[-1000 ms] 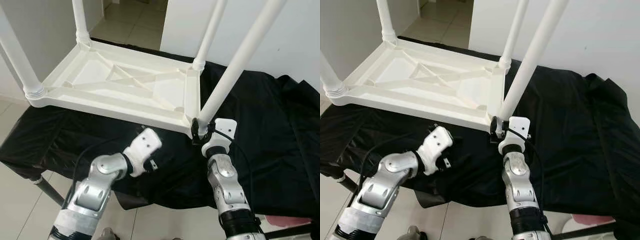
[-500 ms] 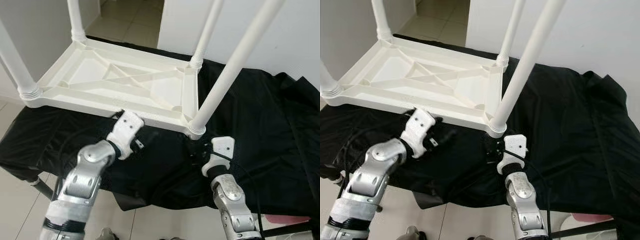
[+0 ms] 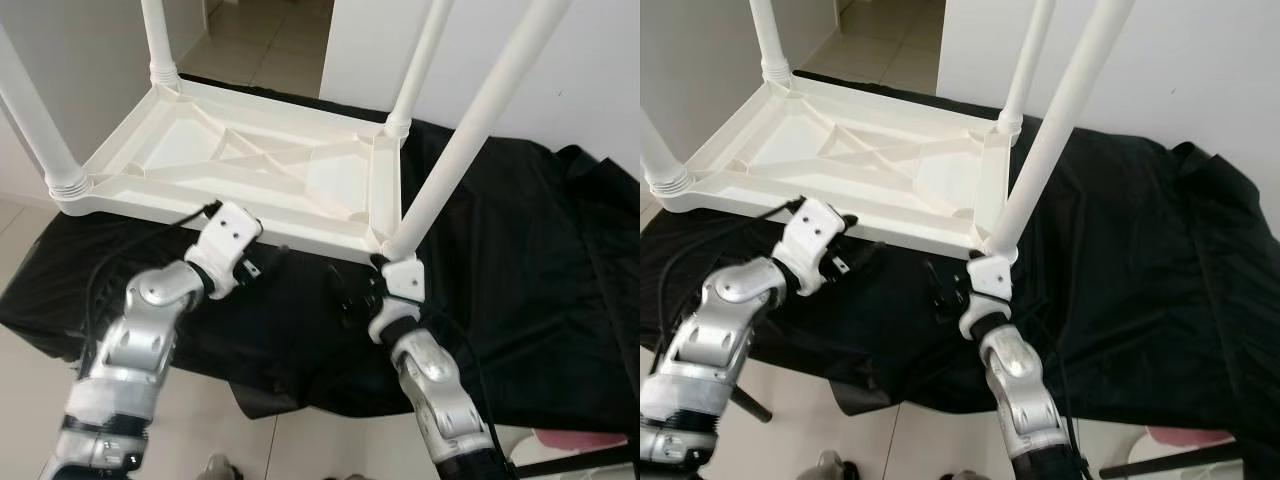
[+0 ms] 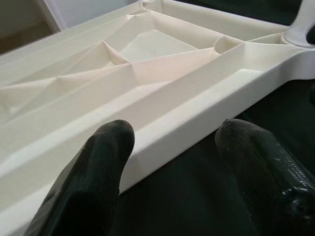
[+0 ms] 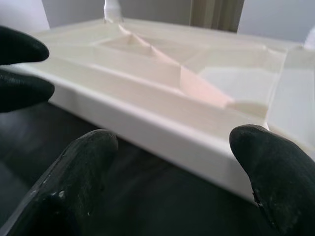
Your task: Building children table
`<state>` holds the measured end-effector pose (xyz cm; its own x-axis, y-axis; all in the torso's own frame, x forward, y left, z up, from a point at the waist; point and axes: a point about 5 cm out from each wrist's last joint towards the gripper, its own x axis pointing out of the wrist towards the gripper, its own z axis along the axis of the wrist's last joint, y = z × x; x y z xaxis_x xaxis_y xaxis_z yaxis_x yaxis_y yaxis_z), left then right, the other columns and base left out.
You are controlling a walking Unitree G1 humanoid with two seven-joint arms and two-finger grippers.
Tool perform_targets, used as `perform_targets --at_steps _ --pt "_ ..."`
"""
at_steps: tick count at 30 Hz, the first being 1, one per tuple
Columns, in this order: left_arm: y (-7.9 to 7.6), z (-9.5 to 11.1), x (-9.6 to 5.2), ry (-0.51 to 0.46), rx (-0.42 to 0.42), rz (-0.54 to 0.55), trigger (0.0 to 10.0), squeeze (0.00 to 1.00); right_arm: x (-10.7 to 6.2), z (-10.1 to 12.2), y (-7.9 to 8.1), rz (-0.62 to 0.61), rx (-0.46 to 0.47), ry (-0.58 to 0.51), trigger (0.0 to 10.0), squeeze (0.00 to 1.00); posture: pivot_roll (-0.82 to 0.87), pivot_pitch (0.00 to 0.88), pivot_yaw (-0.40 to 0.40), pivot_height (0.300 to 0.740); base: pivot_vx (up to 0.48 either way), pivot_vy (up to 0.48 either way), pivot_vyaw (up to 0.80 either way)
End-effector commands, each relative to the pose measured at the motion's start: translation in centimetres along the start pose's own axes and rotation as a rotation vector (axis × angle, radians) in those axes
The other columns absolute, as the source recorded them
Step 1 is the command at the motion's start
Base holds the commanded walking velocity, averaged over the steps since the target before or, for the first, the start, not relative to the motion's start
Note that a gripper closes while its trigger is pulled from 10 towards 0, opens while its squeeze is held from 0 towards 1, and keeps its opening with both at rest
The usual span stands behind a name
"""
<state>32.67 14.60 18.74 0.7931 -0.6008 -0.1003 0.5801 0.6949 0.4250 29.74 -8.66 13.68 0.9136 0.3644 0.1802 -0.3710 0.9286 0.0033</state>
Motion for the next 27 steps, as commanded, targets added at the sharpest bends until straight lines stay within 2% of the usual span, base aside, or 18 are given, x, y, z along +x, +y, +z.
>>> perform_targets --at_steps 1,3,4,6,8,11,13,17,20,25,26,27 --pt "0.1 -0.5 0.4 0.011 0.026 0.001 10.0 0.00 0.3 -0.6 -0.4 -0.034 0.015 0.013 10.0 0.00 0.10 0.025 -0.061 0.740 0.000 0.000 0.00" --pt "0.6 -0.5 0.7 0.018 0.073 -0.018 10.0 0.00 1.5 -0.4 -0.4 -0.064 0.036 0.002 10.0 0.00 0.10 0.007 -0.047 0.740 0.000 0.000 0.00" --pt "0.6 -0.5 0.7 0.018 0.073 -0.018 10.0 0.00 1.5 -0.4 -0.4 -0.064 0.036 0.002 10.0 0.00 0.10 0.007 -0.047 0.740 0.000 0.000 0.00" --pt "1.4 0.7 1.5 -0.016 0.121 -0.055 10.0 0.00 3.1 -0.3 -0.6 -0.136 0.048 -0.007 10.0 0.00 0.11 0.000 -0.032 0.740 0.000 0.000 0.00" --pt "1.5 0.8 1.6 -0.017 0.126 -0.057 10.0 0.00 3.3 -0.3 -0.6 -0.145 0.050 -0.008 10.0 0.00 0.11 0.000 -0.032 0.740 0.000 0.000 0.00" --pt "1.9 1.2 1.9 -0.020 0.149 -0.059 10.0 0.00 3.8 -0.3 -1.3 -0.242 0.059 -0.001 10.0 0.00 0.11 0.000 -0.023 0.740 0.000 0.000 0.00" --pt "1.9 1.2 1.9 -0.020 0.149 -0.059 10.0 0.00 3.8 -0.3 -1.3 -0.242 0.059 -0.001 10.0 0.00 0.11 0.000 -0.023 0.740 0.000 0.000 0.00" --pt "2.1 1.2 2.3 -0.035 0.158 -0.075 10.0 0.00 3.4 -1.2 -2.8 -0.395 0.018 0.037 10.0 0.00 0.10 0.000 -0.015 0.740 0.000 0.000 0.00" --pt "2.1 1.2 2.4 -0.038 0.161 -0.079 10.0 0.00 3.2 -1.4 -3.3 -0.426 0.008 0.040 10.0 0.00 0.10 0.000 -0.015 0.740 0.000 0.000 0.00" --pt "2.2 0.7 2.2 -0.038 0.159 -0.091 10.0 0.00 0.9 -1.5 -8.9 -0.649 -0.094 0.037 10.0 0.00 0.09 0.000 -0.011 0.740 0.000 0.000 0.00" --pt "2.2 0.7 2.2 -0.038 0.159 -0.091 10.0 0.00 0.9 -1.5 -8.9 -0.649 -0.094 0.037 10.0 0.00 0.09 0.000 -0.011 0.740 0.000 0.000 0.00" --pt "2.3 0.6 2.2 -0.037 0.159 -0.092 10.0 0.00 0.6 -1.4 -9.6 -0.675 -0.109 0.037 10.0 0.00 0.09 0.000 -0.009 0.740 0.000 0.000 0.00"
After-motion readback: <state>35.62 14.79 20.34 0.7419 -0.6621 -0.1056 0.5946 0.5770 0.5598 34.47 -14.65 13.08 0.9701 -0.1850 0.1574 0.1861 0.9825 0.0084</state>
